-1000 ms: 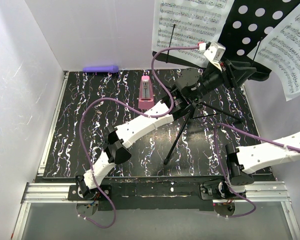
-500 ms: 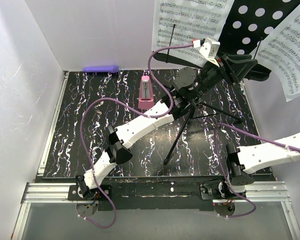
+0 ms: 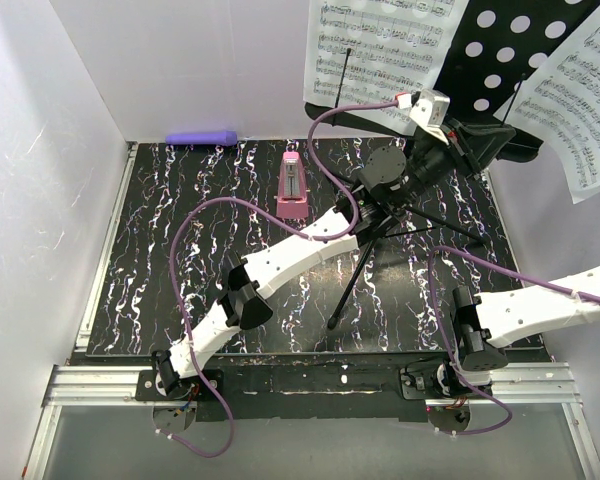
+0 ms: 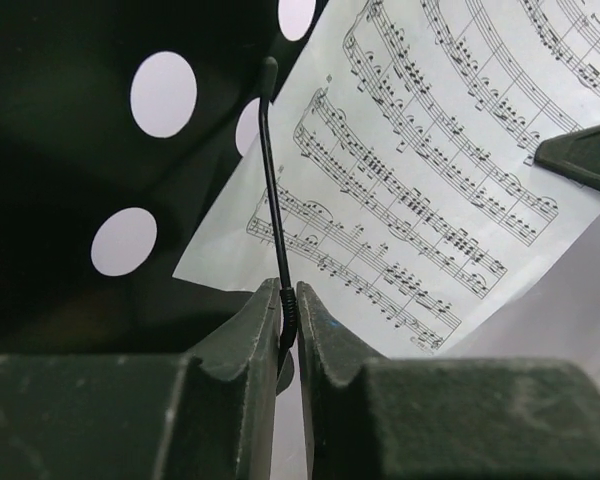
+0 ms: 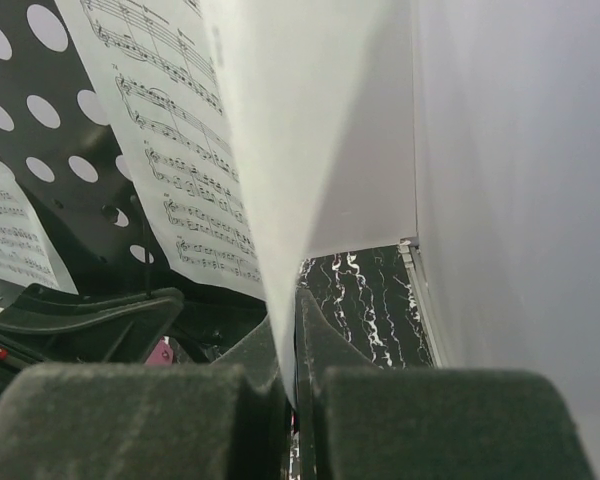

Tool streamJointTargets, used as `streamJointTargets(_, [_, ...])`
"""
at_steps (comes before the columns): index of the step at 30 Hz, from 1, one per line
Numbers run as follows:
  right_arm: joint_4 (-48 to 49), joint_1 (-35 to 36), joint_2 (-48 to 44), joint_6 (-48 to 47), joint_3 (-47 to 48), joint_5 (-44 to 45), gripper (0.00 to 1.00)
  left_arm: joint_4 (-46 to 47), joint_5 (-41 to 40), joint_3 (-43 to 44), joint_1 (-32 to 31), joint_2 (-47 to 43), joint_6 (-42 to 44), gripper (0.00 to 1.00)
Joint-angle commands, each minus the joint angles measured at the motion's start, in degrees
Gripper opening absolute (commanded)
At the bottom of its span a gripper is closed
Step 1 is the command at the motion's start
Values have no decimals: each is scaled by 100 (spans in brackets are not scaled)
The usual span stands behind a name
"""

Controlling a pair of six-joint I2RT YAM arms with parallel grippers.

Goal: Set up the instrument practice props

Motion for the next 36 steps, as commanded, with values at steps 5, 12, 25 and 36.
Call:
streamJointTargets(5, [269, 19, -27, 115, -40, -39, 1, 214, -133, 135, -83, -178, 227, 0])
streamJointTargets(12, [251, 63, -53, 80, 47, -48, 1, 689, -63, -33, -276, -231, 807, 0])
streamJointTargets(25, [-812, 159, -45, -544, 241, 49, 1, 1111, -116, -349, -365, -371, 1299, 0])
streamJointTargets(36, [-839, 871, -10, -676, 495, -39, 1, 1147, -2, -384, -365, -389, 1335, 0])
